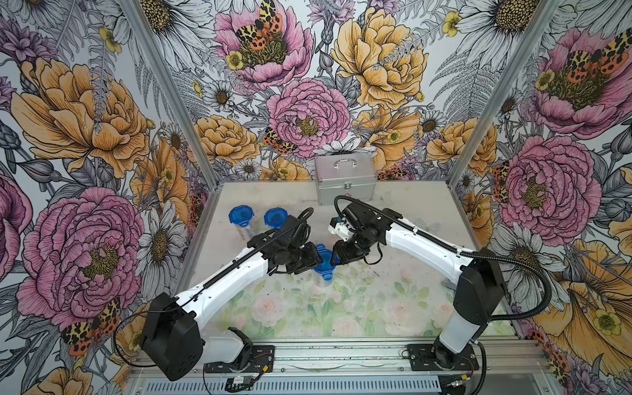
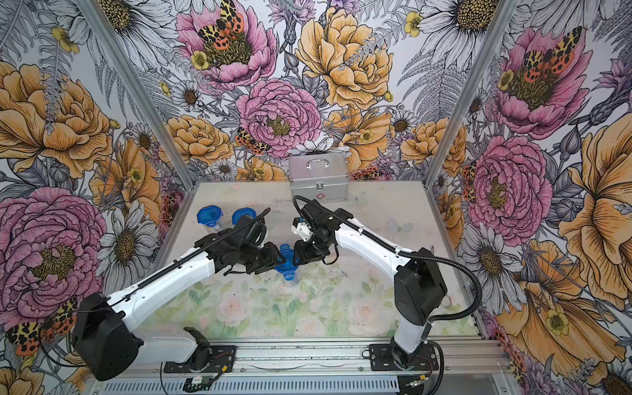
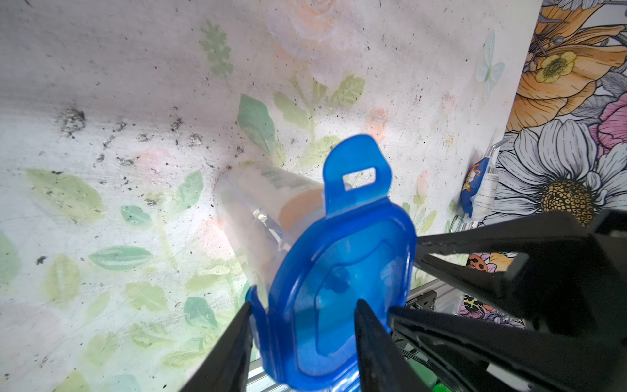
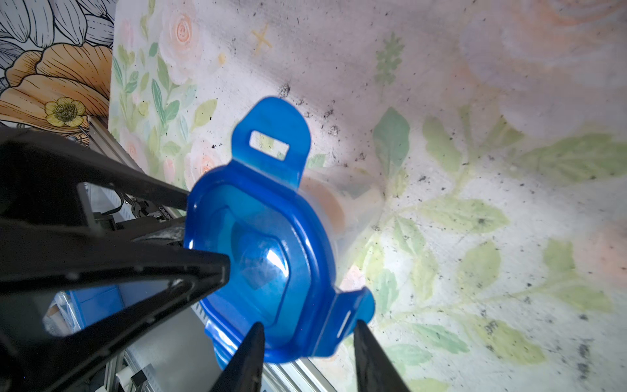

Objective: Pack away toiletry kits
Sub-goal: Close the fastener on the container.

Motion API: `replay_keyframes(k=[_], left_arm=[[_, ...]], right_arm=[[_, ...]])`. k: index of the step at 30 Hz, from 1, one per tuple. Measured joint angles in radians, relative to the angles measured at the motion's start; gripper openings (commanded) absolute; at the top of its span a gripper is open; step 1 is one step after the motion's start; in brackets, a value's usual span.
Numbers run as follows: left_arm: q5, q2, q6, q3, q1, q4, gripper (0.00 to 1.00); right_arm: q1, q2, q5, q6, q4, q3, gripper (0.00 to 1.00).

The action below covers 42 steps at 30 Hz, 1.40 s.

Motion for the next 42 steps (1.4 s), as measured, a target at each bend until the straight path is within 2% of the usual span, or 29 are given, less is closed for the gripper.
replay_keyframes(k=[16, 26, 42], left_arm=[[0.0, 0.016, 0.014, 0.022, 0.0, -0.027, 0.47], [-0.003, 0.038, 0.015, 0.05, 0.009, -0.06, 0.47], [-0.011, 0.053, 0.014, 0.067, 0.011, -0.078, 0.47]], right_arm=[[0.006, 0.034, -0.026, -0.025, -0.019, 0.032, 0.41], [-0.011, 0.067, -0.097, -0.025, -0.029, 0.052, 0.4], [-0.023, 0.067, -0.15, 0.053, 0.034, 0.023, 0.37]])
